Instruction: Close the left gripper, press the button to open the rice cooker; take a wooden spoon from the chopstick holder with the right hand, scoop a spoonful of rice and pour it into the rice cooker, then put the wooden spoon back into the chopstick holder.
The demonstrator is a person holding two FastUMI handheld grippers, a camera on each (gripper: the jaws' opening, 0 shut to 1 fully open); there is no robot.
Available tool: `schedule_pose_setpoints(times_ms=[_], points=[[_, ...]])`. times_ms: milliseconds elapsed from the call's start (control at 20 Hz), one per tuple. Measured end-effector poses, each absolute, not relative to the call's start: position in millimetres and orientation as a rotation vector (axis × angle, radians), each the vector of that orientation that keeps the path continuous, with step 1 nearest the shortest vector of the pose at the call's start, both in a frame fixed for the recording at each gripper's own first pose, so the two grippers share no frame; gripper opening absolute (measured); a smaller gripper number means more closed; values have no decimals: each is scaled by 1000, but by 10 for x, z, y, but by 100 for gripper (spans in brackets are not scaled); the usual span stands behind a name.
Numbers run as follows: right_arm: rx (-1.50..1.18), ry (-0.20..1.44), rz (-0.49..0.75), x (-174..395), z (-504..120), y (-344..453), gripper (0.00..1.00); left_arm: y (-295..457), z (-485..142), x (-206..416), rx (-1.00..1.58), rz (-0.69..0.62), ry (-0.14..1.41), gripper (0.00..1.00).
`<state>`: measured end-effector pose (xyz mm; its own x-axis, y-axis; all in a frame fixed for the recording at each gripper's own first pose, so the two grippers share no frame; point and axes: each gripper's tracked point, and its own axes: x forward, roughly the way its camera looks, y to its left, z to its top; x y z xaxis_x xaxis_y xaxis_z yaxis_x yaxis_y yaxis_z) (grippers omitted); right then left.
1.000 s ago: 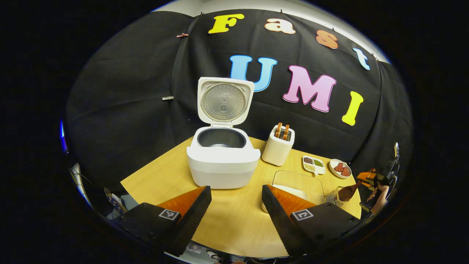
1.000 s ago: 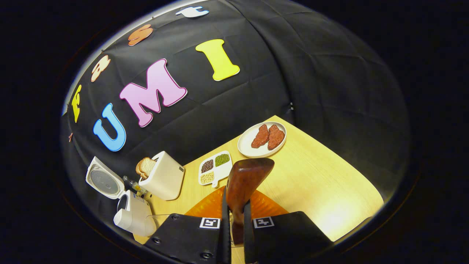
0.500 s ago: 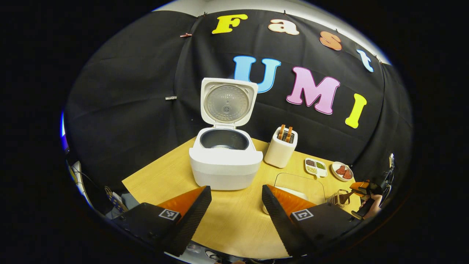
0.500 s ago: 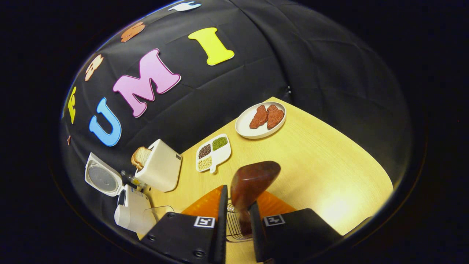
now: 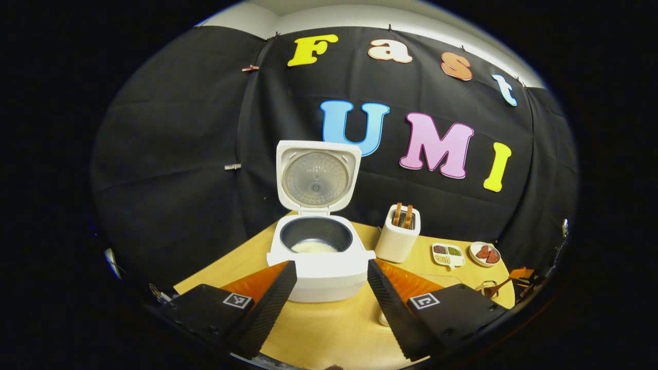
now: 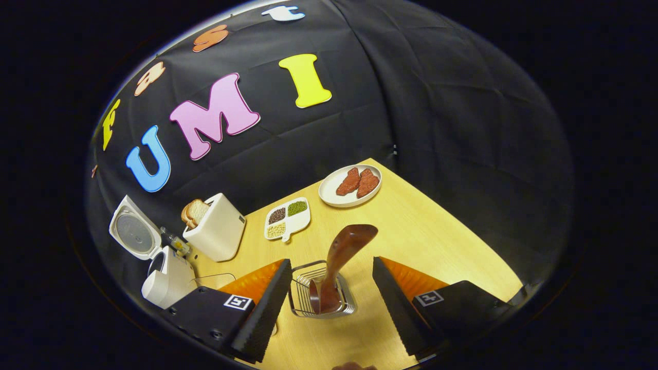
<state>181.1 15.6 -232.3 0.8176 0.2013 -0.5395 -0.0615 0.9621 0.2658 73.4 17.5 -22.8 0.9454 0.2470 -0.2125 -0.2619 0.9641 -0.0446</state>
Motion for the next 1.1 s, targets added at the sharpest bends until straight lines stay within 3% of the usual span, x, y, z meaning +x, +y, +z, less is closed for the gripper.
schedule_pose_setpoints(times_ms=[650,1100], points=[[30,294,79,1531,-1282,-195,98,519,1399,1950,-11,209,-34,95],[-35,284,58,1477,-1166,-236,99,1125,2039,2984,-51,259,-143,95]])
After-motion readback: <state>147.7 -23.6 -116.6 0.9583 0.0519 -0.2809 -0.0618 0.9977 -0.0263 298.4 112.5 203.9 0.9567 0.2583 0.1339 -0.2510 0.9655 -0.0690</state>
